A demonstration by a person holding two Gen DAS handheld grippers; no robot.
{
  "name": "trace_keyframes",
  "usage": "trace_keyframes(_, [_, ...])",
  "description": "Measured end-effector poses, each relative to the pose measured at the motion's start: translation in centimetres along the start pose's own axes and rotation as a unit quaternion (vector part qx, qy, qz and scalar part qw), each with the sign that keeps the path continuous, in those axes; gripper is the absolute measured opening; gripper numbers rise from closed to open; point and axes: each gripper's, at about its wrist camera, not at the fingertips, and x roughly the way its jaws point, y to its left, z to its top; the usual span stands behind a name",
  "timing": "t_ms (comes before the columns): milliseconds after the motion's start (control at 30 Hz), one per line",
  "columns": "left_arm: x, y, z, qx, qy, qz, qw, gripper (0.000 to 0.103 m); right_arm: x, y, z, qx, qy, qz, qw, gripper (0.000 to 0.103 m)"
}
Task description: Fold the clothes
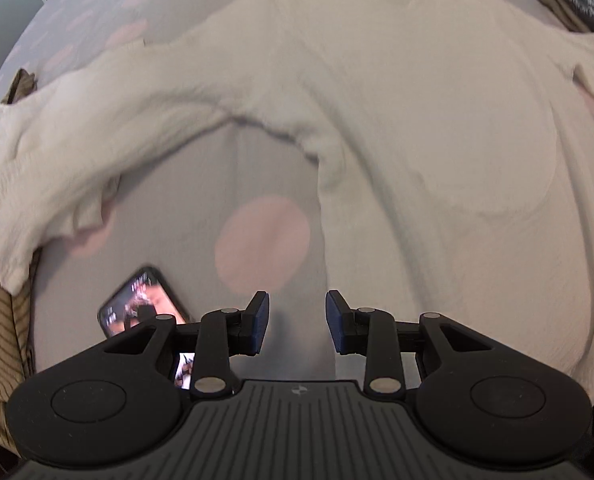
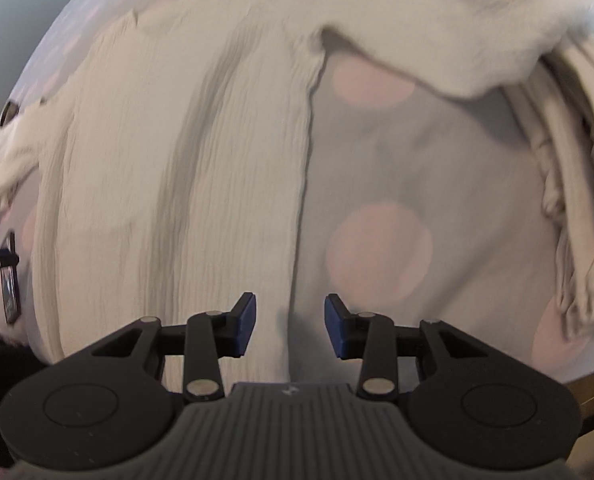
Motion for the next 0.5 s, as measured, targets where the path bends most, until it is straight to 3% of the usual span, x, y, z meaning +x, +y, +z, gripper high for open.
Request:
trace_keyframes(167, [0.7,-1.1,-1.7,0.029,0.019,-0.001,0.9994,0.03,1.9,0.5,-2.9,-0.03,0.055,-0.024,0.998,0.041])
trace_keyframes(433, [1.7,-3.0,-3.8,0.073,0.043,0.003,0.9964,0.03,3.9,1.3,-5.0,-0.049,0.087,-0.032,0.994,0.042])
trace_keyframes(500, [1.7,-3.2,-4.0,0.078,0.043,0.008,0.996,0.03,4.3,2.0,-5.3,-0.061,0.089,-0.037,0.994,0.033])
